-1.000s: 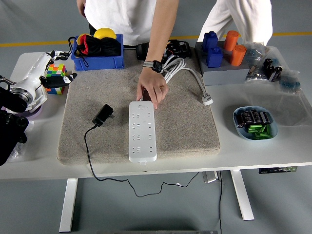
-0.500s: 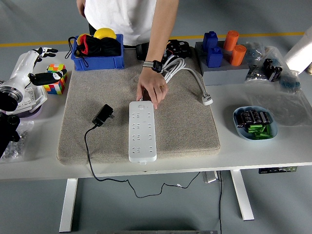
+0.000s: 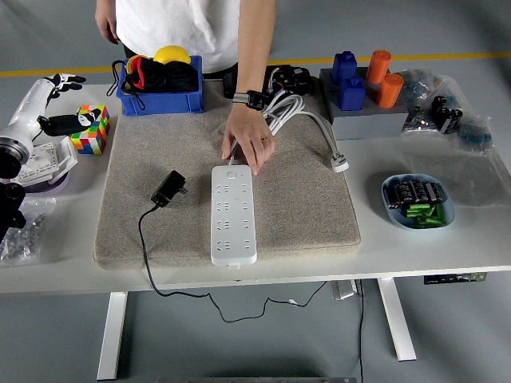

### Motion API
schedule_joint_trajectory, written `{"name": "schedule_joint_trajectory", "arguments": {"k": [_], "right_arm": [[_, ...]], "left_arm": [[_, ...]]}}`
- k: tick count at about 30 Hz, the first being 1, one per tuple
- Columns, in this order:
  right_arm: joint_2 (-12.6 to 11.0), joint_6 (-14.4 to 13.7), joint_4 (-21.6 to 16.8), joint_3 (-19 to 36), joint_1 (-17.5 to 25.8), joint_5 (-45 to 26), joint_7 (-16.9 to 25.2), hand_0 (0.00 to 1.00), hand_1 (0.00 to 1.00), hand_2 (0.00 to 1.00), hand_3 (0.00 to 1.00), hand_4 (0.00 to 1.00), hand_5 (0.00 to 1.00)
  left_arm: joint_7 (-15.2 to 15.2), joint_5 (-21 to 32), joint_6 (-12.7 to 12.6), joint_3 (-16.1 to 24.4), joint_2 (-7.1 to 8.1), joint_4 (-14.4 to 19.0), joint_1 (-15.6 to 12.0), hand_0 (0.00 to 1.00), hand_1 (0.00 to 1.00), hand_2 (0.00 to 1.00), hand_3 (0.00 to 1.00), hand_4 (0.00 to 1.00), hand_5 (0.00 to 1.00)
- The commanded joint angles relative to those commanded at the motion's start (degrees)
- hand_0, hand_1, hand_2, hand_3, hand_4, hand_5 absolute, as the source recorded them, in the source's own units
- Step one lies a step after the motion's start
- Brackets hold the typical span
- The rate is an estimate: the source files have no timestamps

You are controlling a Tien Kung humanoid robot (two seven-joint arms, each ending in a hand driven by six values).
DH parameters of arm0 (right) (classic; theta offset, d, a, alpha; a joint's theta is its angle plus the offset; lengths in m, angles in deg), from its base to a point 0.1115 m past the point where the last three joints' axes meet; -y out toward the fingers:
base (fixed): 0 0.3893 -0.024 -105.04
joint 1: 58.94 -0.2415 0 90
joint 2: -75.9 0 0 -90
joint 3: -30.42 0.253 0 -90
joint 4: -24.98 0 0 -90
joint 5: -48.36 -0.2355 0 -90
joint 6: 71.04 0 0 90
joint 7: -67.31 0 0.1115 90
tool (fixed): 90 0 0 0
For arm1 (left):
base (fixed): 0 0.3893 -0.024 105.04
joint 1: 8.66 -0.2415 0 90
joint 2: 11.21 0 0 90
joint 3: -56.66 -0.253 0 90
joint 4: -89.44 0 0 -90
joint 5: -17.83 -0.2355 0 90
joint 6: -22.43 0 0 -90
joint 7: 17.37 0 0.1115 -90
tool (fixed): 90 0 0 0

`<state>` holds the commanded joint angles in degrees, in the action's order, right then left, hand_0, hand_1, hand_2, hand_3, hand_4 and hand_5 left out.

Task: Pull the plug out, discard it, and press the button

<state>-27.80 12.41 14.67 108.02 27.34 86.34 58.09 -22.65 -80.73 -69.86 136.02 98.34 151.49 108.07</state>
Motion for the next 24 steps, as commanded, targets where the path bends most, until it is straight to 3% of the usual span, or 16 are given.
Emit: {"name": "schedule_joint_trajectory", "arguments": {"k": [24], "right_arm": [[-0.4,-0.2,0.0,0.1,-0.3,0.0,0.0,0.751,0.661,0.649,0.618,0.66,0.501]], "left_arm": [[-0.1,0.2,0.2,0.9,0.42,-1.3,0.3,0.861,0.857,0.784,0.79,0.758,0.198]]}}
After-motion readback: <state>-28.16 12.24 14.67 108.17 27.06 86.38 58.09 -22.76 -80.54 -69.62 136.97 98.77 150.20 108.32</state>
